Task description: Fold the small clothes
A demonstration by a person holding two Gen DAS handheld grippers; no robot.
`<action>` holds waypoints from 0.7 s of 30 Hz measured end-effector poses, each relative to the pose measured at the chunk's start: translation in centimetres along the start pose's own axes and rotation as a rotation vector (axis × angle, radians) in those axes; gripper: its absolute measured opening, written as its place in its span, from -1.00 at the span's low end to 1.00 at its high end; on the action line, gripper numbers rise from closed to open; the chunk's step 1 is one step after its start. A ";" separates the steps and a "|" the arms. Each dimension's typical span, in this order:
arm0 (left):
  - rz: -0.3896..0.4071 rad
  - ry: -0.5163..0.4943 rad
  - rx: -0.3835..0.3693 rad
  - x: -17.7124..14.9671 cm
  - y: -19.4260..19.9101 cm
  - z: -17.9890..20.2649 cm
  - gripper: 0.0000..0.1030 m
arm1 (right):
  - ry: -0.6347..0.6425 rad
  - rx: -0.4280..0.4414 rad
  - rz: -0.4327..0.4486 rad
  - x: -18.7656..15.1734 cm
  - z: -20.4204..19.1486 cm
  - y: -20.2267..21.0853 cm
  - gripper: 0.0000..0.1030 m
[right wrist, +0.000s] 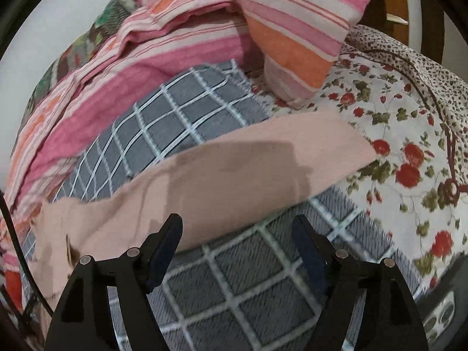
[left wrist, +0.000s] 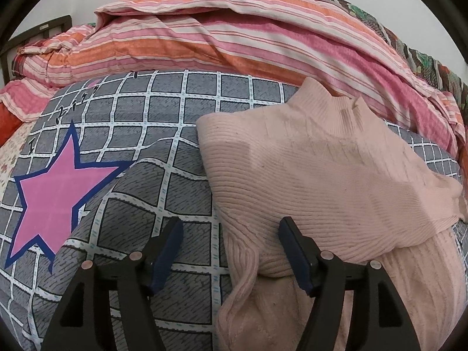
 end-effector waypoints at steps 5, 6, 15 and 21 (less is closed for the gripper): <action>0.000 0.003 -0.009 0.0 -0.1 -0.1 0.31 | -0.019 -0.025 0.036 1.2 0.5 -1.2 0.04; -0.001 0.002 -0.008 0.0 -0.1 -0.1 0.32 | -0.018 -0.029 0.041 1.3 0.5 -1.2 -0.09; 0.012 0.016 -0.028 0.1 0.1 -0.2 0.33 | 0.128 0.017 0.264 1.0 -2.9 3.3 -0.89; 0.037 0.054 -0.069 -0.2 1.0 -0.8 0.36 | 0.231 0.040 0.405 -0.8 -8.8 8.3 -0.89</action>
Point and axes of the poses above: each gripper's, at about its wrist camera, not at the fingertips, and y roughly against the way its jaws point, z to its right, x to its top, the point moved 4 cm from there along -y, roughly the way its jaws point, and after that the axes turned 12 degrees about -y, right-handed, at the moved point
